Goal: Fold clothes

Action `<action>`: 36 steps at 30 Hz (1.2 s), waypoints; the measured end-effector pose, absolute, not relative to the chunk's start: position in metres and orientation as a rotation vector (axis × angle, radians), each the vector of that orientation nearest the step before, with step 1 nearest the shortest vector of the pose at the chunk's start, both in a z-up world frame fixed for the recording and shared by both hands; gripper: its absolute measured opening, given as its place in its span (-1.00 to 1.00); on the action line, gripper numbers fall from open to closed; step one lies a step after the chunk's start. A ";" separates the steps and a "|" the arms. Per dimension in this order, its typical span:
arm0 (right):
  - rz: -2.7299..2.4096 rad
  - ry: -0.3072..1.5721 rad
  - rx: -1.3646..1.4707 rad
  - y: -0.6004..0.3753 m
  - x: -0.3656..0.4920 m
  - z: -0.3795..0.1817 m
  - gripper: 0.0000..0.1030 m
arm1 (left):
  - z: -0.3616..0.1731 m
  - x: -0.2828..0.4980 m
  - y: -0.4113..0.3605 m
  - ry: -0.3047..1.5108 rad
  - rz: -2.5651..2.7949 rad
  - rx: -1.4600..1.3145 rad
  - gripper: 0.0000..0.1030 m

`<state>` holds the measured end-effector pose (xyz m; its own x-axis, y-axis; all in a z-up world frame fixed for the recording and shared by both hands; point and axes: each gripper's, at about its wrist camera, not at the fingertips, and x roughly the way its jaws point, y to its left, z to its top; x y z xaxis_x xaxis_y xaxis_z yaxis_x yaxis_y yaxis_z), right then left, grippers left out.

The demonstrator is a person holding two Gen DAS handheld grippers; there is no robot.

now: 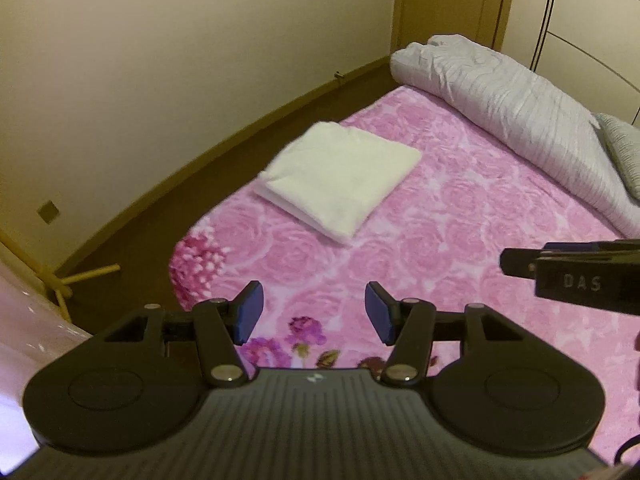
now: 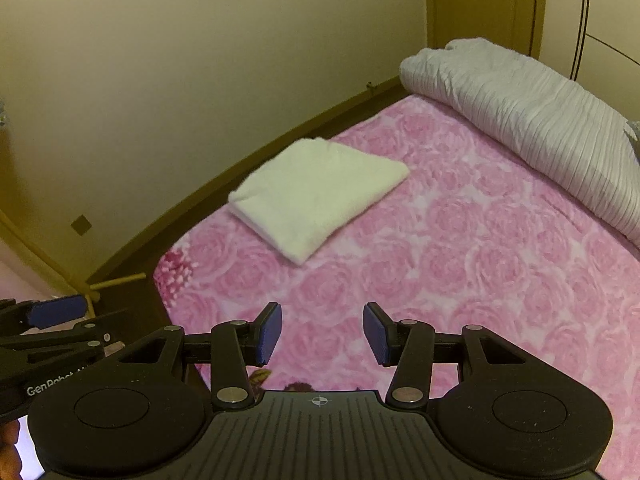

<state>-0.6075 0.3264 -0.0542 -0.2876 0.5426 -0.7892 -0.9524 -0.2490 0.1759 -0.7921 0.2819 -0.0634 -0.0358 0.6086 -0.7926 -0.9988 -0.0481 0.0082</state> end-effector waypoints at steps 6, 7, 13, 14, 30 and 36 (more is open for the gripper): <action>1.719 0.798 -0.780 0.339 -0.615 -0.060 -0.05 | -0.072 -0.804 0.299 0.705 1.492 -0.772 0.01; 1.711 0.800 -0.787 0.342 -0.617 -0.062 -0.05 | -0.074 -0.806 0.302 0.707 1.494 -0.777 0.01; 1.676 0.820 -0.801 0.363 -0.621 -0.066 -0.05 | -0.080 -0.813 0.327 0.728 1.500 -0.773 0.01; 1.670 0.823 -0.803 0.367 -0.621 -0.066 -0.05 | -0.081 -0.813 0.331 0.728 1.494 -0.777 0.02; 1.643 0.890 -0.834 0.430 -0.625 -0.075 -0.05 | -0.087 -0.812 0.394 0.753 1.437 -0.810 0.01; 1.653 0.889 -0.840 0.448 -0.629 -0.075 -0.05 | -0.083 -0.812 0.414 0.746 1.446 -0.800 0.01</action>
